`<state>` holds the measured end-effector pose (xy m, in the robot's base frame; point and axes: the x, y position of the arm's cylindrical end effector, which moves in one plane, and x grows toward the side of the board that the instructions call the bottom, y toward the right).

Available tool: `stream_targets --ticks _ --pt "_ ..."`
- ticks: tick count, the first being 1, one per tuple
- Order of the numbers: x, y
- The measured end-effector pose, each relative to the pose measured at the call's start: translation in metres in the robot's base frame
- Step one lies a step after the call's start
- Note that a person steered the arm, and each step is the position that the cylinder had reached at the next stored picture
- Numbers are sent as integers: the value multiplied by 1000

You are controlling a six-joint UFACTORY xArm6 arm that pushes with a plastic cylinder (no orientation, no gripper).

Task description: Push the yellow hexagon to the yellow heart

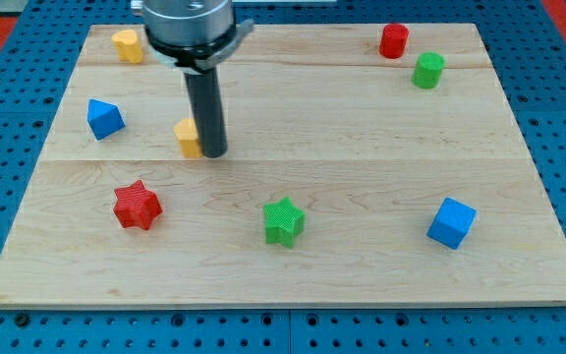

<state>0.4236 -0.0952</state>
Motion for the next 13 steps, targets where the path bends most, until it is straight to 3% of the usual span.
stream_targets --ticks 2,3,5,9,13 --pt "-21 -45" --pt "0 -49" --pt "-28 -55" --pt "-13 -86" --pt "-61 -87"
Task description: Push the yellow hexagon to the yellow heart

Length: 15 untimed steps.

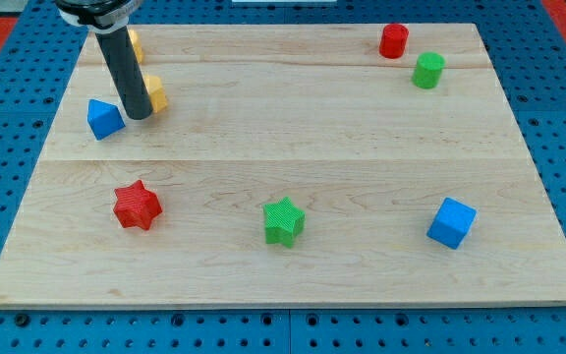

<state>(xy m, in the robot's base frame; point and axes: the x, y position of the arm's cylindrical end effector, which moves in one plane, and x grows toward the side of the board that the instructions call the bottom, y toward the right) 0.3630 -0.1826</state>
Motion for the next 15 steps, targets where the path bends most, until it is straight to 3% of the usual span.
stream_targets --ticks 3,6,13,15 --pt "-9 64" --pt "-53 11" --pt "-47 -45" --pt "-53 -103"
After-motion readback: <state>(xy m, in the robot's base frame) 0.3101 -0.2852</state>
